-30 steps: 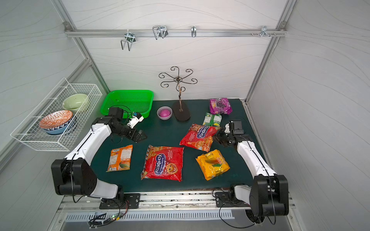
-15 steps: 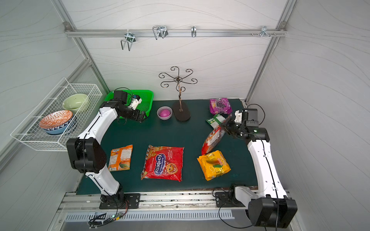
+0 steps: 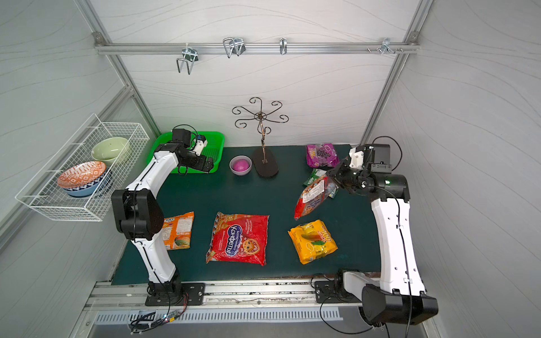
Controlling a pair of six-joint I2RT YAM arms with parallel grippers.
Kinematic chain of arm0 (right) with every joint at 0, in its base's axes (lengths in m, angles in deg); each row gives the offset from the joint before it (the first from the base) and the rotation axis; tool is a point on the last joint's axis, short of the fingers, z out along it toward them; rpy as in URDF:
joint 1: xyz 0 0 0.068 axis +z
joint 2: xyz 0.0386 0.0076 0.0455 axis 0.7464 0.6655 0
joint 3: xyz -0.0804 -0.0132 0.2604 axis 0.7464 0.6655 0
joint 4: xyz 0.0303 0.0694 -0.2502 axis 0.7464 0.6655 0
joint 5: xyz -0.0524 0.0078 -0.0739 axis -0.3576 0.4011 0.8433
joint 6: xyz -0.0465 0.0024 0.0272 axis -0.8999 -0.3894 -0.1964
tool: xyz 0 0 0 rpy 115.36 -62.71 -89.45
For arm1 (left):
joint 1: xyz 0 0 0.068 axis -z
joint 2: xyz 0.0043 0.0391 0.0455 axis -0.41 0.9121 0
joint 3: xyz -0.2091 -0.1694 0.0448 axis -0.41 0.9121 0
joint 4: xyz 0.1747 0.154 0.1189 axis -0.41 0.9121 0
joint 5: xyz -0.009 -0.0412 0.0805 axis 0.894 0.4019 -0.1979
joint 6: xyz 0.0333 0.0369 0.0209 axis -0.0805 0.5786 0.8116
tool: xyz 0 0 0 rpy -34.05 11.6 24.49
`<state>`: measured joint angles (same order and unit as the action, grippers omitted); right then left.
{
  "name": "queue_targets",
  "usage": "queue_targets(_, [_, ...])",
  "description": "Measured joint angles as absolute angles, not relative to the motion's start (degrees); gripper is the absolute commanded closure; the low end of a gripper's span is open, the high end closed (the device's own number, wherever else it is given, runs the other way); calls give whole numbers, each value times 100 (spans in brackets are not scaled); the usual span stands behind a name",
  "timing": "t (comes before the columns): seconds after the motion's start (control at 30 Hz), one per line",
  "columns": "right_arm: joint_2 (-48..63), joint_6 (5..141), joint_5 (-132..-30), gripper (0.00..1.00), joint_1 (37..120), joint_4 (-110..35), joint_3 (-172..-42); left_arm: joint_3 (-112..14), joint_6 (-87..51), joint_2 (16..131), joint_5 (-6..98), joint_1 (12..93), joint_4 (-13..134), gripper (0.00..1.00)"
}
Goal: Put the candies in the basket
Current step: Move the basket to the center of the board.
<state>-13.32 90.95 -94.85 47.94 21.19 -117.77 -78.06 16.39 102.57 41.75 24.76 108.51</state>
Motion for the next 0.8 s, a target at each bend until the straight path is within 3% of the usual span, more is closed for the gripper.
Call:
queue_targets(0.17, [-1301,8984,-9583,100,4799,2270,-12227,-8433,1559,10825,4179,2476,10998,3])
queue_targets(0.43, [-1293,8964,-9636,100,4799,2353,-12308,-8877,1517,11247,4203,2476,11149,19])
queue_targets(0.63, [-1293,8960,-9640,100,4799,2358,-12275,-9063,1596,11514,4269,2525,11282,20])
queue_targets(0.8, [-1275,8968,-9758,100,4799,2351,-12196,-9056,1663,11522,4293,2667,11332,34])
